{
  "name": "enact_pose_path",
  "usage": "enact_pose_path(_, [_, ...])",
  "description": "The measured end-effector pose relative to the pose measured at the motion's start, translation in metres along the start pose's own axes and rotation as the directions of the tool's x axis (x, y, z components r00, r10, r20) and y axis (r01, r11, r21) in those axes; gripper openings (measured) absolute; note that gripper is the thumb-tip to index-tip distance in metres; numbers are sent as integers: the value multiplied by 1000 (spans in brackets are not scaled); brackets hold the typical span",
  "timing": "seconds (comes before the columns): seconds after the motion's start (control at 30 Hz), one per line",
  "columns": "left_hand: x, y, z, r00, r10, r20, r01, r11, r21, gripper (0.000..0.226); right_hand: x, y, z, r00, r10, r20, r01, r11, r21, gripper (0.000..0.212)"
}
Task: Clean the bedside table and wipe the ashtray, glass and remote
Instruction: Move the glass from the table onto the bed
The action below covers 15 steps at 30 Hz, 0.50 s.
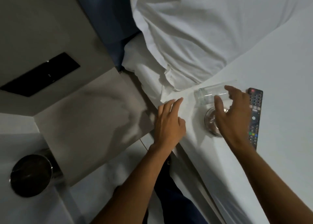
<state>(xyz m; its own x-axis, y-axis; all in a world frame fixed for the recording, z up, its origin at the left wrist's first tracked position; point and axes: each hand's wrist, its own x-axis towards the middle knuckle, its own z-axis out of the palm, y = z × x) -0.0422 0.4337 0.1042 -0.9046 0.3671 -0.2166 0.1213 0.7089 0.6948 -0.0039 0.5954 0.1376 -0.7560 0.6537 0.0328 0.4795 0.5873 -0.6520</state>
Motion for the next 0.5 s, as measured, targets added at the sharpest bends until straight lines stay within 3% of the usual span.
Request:
enact_pose_path(0.1, [-40, -28, -12, 994, -89, -62, 89, 996, -15, 56, -36, -30, 15, 996, -32, 86, 22, 994, 107, 25])
enact_pose_path(0.23, [-101, -72, -38, 938, -272, -218, 256, 962, -97, 47, -97, -73, 47, 926, -77, 370, 8, 983, 183, 17])
enact_pose_path(0.43, [-239, -153, -100, 724, -482, -493, 499, 860, -108, 36, -215, -147, 97, 684, -205, 700, -67, 938, 339, 16])
enact_pose_path(0.5, [-298, -171, -124, 618, -529, -582, 568, 812, -135, 31, -265, -171, 108, 581, -280, 764, -51, 925, 377, 17])
